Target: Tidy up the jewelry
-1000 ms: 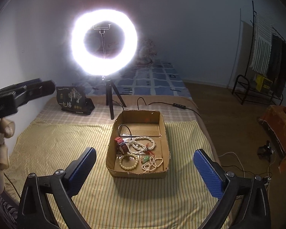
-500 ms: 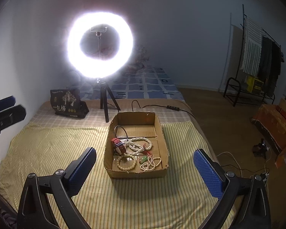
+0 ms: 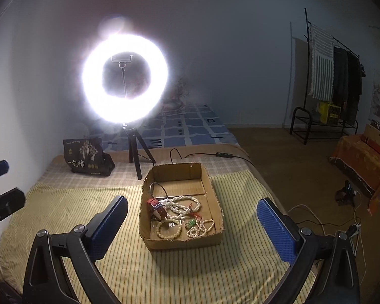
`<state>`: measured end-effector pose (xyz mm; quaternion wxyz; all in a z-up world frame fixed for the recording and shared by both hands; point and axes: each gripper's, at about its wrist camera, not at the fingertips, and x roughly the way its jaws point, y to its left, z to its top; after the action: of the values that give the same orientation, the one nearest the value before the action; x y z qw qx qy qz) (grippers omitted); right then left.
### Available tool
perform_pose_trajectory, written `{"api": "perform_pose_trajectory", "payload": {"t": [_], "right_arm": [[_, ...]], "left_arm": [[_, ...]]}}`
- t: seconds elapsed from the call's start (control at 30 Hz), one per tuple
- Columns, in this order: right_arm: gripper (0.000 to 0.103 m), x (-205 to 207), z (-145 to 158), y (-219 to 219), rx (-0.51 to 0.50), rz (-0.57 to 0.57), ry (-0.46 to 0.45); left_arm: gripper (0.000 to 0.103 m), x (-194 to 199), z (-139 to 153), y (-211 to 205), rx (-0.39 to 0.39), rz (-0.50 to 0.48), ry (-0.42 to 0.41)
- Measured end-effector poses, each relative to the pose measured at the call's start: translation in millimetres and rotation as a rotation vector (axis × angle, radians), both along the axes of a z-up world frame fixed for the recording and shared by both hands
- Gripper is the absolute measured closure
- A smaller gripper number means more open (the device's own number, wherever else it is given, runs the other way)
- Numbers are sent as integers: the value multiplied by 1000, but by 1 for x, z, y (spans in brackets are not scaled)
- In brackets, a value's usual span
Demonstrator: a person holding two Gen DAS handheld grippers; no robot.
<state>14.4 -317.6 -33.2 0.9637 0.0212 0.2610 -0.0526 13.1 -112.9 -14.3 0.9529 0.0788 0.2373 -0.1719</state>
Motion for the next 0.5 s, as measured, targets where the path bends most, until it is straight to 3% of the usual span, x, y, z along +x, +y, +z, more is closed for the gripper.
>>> {"api": "perform_pose_trajectory", "payload": {"t": [0.5], "right_arm": [[0, 3, -8, 5, -19, -1, 21]], "left_arm": [[0, 3, -10, 7, 7, 22, 40]]}}
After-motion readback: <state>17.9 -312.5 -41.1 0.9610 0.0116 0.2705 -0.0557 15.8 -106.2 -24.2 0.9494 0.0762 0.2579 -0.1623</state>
